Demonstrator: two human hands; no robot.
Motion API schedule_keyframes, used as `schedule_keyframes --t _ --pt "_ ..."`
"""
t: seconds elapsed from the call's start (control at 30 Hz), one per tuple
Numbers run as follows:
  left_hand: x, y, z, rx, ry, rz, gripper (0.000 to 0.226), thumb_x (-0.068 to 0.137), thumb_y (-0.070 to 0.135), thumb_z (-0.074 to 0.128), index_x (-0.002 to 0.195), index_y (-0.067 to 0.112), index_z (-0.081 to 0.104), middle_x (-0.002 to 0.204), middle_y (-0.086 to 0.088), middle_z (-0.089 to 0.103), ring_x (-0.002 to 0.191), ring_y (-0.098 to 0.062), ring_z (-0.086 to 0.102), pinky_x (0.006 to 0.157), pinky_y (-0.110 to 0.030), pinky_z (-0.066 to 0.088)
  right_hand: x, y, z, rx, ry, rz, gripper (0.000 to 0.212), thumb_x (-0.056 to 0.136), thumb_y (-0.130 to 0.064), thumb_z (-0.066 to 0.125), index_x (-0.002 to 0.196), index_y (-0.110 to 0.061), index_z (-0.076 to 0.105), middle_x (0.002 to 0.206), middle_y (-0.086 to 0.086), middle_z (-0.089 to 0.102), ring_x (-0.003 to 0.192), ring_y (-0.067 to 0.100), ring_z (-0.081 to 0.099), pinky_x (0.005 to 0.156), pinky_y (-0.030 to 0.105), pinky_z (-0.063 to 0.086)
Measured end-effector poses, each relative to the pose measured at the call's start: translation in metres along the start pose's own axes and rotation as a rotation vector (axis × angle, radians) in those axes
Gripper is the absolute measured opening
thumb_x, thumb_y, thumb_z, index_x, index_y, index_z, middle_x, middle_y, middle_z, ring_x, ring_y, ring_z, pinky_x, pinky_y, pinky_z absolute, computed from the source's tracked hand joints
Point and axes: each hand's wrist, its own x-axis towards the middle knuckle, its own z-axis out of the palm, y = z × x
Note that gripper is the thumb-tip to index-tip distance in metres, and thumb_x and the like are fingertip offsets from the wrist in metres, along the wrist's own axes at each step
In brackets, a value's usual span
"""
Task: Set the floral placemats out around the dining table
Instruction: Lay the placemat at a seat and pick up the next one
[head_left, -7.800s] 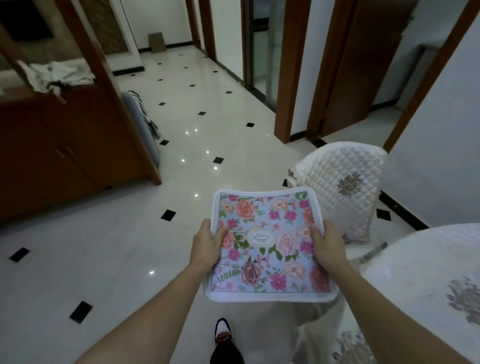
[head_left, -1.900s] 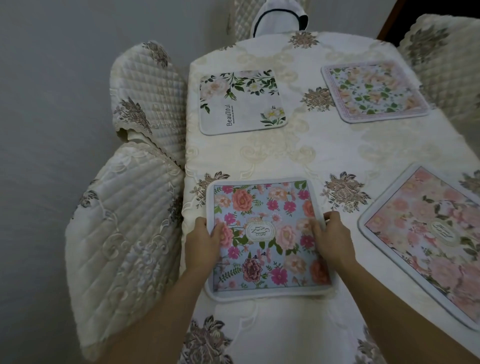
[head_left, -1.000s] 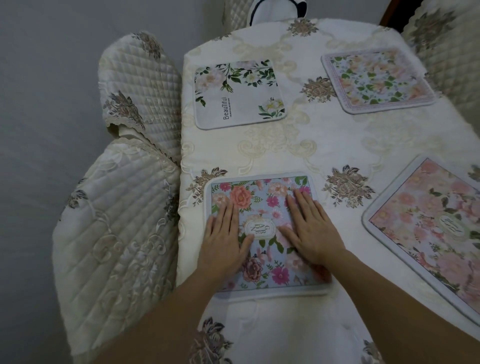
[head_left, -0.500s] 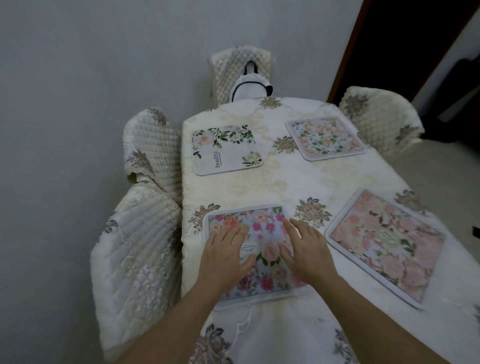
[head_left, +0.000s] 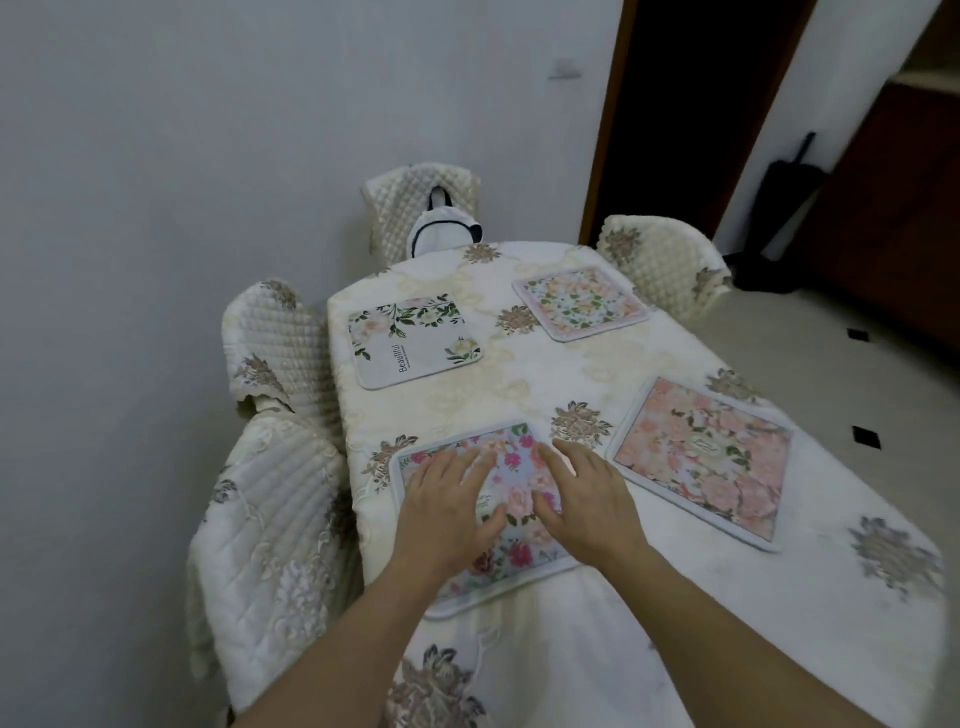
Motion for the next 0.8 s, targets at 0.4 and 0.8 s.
schedule_keyframes --t 0.4,0.8 --pt "-0.007 0.046 -0.014 -0.101 -0.12 0.361 0.073 0.083 0.063 0.034 0.147 0.03 0.041 0.148 0.002 0.05 0.136 -0.024 0.045 0.115 -0.048 0.033 -0.118 -0.002 -0.032 -0.123 0.086 0.423 0.06 0.087 -0.053 0.036 0.139 -0.024 0.048 0.14 0.002 0.054 0.128 0.025 0.05 0.102 0.043 0.042" --pt "-0.08 0.214 -0.01 -0.264 -0.214 0.917 0.065 0.084 0.06 0.041 0.139 0.027 0.053 0.138 0.004 0.059 0.126 -0.024 0.054 0.106 -0.046 0.042 -0.342 0.003 -0.088 -0.256 0.224 0.994 0.059 0.083 -0.052 0.037 0.132 -0.024 0.055 0.131 0.001 0.06 0.118 0.024 0.056 0.096 0.041 0.043"
